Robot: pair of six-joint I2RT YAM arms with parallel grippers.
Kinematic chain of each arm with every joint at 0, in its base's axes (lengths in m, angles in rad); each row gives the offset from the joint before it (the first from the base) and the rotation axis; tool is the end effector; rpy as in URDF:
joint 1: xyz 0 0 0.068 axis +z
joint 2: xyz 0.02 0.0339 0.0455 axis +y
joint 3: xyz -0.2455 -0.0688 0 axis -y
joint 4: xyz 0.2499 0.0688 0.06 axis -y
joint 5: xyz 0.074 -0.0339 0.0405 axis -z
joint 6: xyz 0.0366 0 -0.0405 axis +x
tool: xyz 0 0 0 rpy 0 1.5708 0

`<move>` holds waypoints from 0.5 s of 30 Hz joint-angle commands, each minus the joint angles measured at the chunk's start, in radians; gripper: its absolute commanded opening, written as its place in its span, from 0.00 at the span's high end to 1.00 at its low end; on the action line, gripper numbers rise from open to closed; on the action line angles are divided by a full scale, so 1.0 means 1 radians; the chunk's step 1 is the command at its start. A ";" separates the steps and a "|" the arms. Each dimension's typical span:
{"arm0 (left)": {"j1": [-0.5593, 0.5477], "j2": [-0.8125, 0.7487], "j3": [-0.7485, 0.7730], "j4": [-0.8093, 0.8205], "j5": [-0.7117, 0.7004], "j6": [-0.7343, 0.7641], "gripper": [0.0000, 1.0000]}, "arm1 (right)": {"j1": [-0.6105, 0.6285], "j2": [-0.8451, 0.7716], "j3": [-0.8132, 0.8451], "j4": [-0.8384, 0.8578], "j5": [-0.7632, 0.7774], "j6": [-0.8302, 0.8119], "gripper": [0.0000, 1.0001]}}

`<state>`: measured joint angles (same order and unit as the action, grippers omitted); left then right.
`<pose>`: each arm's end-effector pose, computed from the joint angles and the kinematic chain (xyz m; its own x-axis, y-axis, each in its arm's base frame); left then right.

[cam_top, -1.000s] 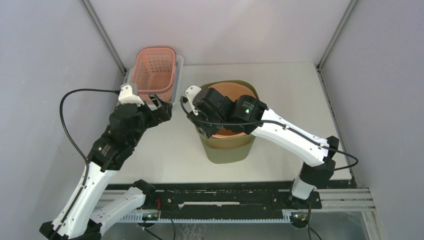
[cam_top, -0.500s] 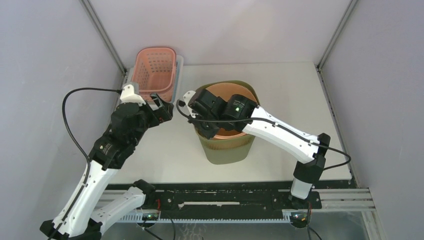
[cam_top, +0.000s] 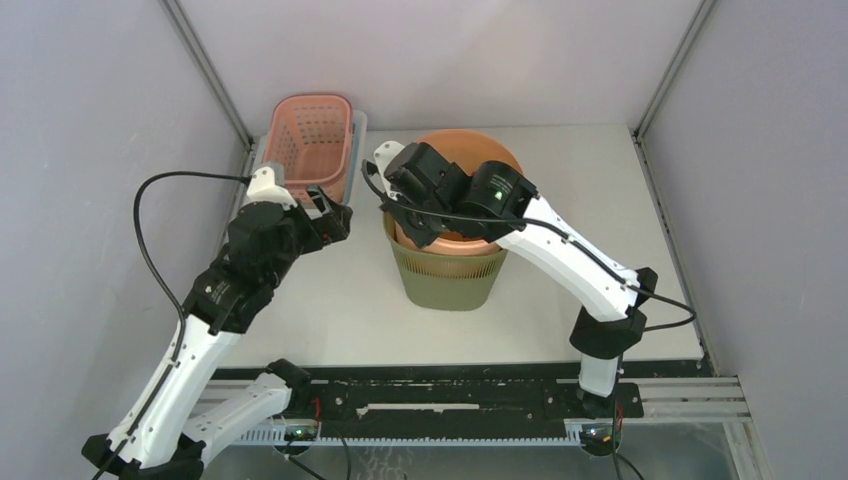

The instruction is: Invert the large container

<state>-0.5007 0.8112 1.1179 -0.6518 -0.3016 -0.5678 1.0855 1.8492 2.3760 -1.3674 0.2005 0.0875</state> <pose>0.1575 -0.0738 0.3873 -0.3648 -0.3857 -0.8474 0.0201 0.9067 -0.4214 0.1681 0.3032 0.4452 -0.4165 -0.6063 -0.6774 -0.7714 0.6300 -0.0895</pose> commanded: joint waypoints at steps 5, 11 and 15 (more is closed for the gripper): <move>0.005 0.016 -0.029 0.059 0.037 0.010 0.02 | 0.053 -0.123 0.006 0.123 0.217 -0.057 1.00; 0.005 0.020 -0.029 0.063 0.045 0.010 0.03 | 0.097 -0.217 0.066 0.184 0.316 -0.085 1.00; 0.005 0.019 -0.027 0.062 0.044 0.014 0.02 | 0.132 -0.315 0.035 0.256 0.368 -0.097 1.00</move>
<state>-0.5007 0.8318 1.1080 -0.6296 -0.2745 -0.5678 1.1862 1.6993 2.3726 -1.2827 0.4225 0.0494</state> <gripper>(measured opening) 0.975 0.142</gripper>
